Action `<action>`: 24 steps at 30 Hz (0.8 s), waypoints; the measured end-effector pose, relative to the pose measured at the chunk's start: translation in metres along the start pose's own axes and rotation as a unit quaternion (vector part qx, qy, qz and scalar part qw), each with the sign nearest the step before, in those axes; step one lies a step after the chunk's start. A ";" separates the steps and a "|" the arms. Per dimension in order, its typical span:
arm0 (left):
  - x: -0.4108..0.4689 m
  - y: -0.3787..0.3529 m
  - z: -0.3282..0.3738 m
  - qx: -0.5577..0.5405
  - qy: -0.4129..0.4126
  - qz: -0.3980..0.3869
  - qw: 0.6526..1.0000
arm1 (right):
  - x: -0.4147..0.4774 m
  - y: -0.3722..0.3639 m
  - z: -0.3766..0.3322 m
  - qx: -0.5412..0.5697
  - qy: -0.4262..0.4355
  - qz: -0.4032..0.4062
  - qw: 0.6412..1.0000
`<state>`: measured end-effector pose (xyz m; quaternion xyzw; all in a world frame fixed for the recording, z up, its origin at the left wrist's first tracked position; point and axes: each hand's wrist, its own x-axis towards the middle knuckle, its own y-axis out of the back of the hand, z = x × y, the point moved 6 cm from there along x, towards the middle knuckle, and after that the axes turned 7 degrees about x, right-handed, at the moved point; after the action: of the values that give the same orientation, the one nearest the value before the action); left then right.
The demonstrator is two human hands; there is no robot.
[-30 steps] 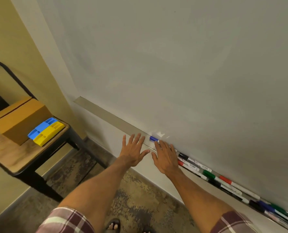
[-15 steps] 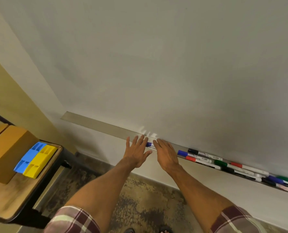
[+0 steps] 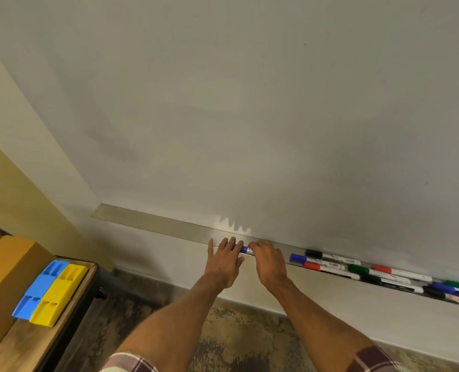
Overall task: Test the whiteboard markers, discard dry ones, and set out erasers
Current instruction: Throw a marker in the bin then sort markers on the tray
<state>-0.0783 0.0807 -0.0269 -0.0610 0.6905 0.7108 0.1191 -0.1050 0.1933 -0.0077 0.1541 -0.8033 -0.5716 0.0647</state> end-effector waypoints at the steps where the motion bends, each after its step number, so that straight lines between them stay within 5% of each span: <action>1: 0.000 0.002 0.000 0.003 -0.004 0.003 1.000 | -0.001 0.001 0.000 0.009 0.000 0.002 1.000; 7: -0.002 0.019 0.001 0.014 -0.013 0.055 0.998 | -0.011 0.010 0.002 0.064 0.026 0.006 0.998; 16: -0.007 0.052 0.036 0.042 -0.117 0.137 0.983 | -0.030 0.047 0.010 -0.046 0.048 0.012 0.998; 24: -0.017 0.073 0.072 0.083 -0.192 0.177 0.962 | -0.061 0.078 0.031 -0.032 0.078 0.035 0.996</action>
<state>-0.0745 0.1495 0.0505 0.2100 0.7106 0.6594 0.1269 -0.0692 0.2638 0.0594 0.1679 -0.7817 -0.5810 0.1520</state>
